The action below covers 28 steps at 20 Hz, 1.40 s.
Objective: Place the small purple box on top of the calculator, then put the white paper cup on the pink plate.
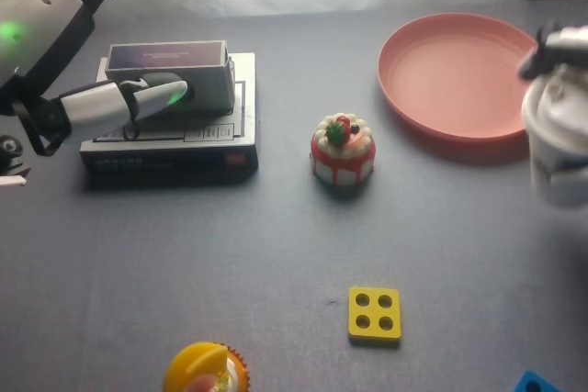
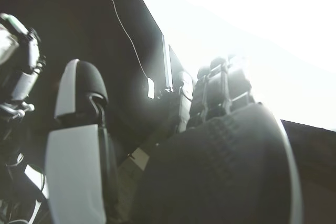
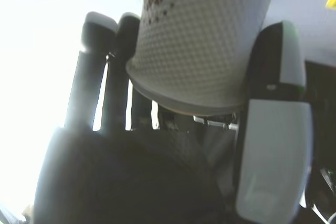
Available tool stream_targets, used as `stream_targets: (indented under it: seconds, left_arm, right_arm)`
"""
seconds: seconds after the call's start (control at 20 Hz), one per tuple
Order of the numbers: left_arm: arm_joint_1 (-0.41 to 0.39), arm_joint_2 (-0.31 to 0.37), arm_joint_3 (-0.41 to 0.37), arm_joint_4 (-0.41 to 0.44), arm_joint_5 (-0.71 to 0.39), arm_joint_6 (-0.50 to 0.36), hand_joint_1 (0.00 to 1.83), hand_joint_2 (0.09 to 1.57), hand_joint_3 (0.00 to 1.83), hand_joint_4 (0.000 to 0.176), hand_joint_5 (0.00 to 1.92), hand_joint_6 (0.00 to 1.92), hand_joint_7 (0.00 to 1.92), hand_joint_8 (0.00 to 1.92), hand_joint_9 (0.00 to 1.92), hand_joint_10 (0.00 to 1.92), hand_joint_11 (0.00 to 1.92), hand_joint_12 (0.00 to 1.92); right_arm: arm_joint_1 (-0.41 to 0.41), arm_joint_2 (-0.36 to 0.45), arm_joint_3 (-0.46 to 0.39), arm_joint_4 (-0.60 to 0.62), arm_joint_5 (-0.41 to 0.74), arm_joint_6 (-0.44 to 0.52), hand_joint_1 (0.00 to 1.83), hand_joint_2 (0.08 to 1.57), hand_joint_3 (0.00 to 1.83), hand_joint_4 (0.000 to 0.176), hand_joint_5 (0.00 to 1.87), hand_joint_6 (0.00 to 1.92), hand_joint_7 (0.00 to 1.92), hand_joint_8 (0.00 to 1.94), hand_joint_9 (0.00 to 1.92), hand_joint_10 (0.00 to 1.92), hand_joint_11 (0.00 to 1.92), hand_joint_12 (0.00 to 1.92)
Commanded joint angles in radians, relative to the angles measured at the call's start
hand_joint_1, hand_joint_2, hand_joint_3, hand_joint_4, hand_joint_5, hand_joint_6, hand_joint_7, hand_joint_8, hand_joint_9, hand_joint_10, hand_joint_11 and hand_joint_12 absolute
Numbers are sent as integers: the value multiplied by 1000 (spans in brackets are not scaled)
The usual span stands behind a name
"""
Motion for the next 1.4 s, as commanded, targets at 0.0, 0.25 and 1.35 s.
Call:
stream_targets:
  seconds: [0.0,0.25,1.35]
  left_arm:
    - [-8,-4,1,-1,-130,-6,950,1110,8,89,125,9,0,0,0,0,0,0]
    - [1,-10,1,-6,-140,-15,895,1117,7,108,126,7,0,0,0,0,43,23]
    - [9,-84,54,-4,-205,-76,813,1154,4,126,104,2,0,0,0,0,0,0]
  right_arm:
    - [22,2,8,16,132,2,1164,1281,0,0,571,1462,787,1477,558,1854,581,1921]
    - [103,-96,109,99,125,1,1307,1191,0,0,265,1302,407,1288,350,1654,136,1921]
    - [265,-451,553,397,-196,-14,1115,1136,0,0,385,849,531,1073,399,1477,275,1921]
